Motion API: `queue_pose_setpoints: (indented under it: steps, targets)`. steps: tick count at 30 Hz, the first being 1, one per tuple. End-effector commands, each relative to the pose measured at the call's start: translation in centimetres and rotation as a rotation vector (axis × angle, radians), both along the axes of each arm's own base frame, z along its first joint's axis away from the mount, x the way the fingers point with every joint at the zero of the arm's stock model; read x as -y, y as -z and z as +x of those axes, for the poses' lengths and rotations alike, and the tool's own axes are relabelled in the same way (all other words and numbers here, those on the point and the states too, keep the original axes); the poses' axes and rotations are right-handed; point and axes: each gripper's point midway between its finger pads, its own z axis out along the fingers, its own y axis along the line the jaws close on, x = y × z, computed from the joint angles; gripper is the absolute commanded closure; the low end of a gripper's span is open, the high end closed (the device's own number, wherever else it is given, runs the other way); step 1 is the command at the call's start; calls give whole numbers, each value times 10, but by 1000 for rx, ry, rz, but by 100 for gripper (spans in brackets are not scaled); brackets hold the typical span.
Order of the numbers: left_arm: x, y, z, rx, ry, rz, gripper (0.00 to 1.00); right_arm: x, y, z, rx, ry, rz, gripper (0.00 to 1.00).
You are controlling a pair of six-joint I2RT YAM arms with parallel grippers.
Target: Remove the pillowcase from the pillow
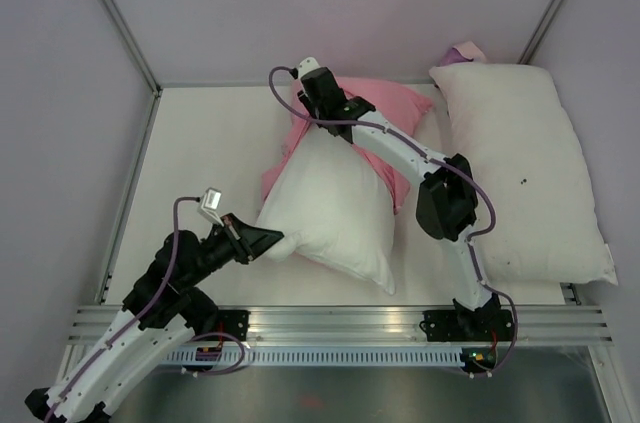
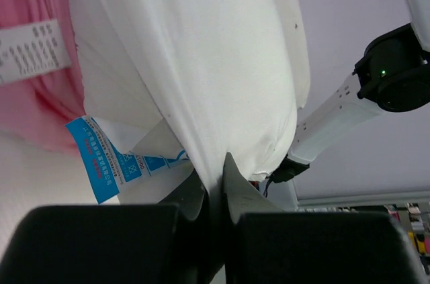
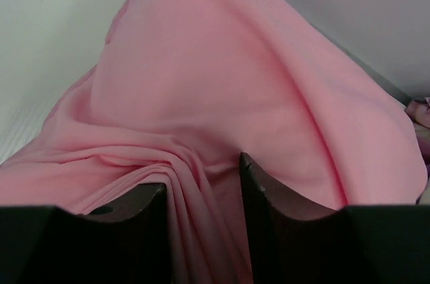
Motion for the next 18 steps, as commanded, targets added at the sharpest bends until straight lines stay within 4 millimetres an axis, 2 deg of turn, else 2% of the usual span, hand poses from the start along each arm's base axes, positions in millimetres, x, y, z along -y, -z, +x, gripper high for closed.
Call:
queue_pose_setpoints:
  steps: [1,2,3,4,5,6,7,8,9,10,11,12,13,14,15,16,17,18]
  targets:
    - [-10,-32,-56,4,167,-13,98,147,-12,95,141,411,-43,55]
    - [-18,-34,-55,22,132,3,98,156,-17,102,153,448,-13,55]
    - [-25,-42,-57,34,111,9,98,164,-4,109,125,462,5,54]
    - [-30,-35,-58,12,91,42,98,184,6,107,57,483,1,50]
    - [-39,-37,-54,24,44,65,98,185,-6,110,56,473,44,39]
    - [-43,-34,-50,20,15,87,98,182,-11,104,27,444,87,33]
    - [-48,-26,-46,4,-16,133,98,176,-2,96,-14,412,97,27]
    - [-55,-21,-34,-13,-88,176,98,169,-4,88,-29,391,116,15]
    - [-57,-17,-28,-31,-110,213,98,155,-38,74,18,358,156,9]
    - [-61,-12,-19,-44,-155,257,98,144,-43,62,16,356,209,4]
    - [-69,-11,-9,-42,-214,311,98,138,-26,44,-36,343,206,2]
    - [-68,1,2,-82,-231,394,98,129,-60,24,-1,305,262,2]
    - [-70,3,8,-80,-244,445,98,110,-44,-1,-62,283,295,2]
    - [-72,-1,16,-78,-275,474,98,106,-49,-16,-70,278,317,2]
    - [-69,2,22,-97,-273,511,98,98,-77,-42,-40,256,363,2]
    - [-66,0,26,-88,-265,524,98,99,-57,-63,-78,278,353,2]
    - [-61,-9,29,-67,-258,500,98,95,-59,-78,-79,254,352,2]
    - [-57,-13,31,-58,-251,490,98,82,-81,-104,-39,195,388,2]
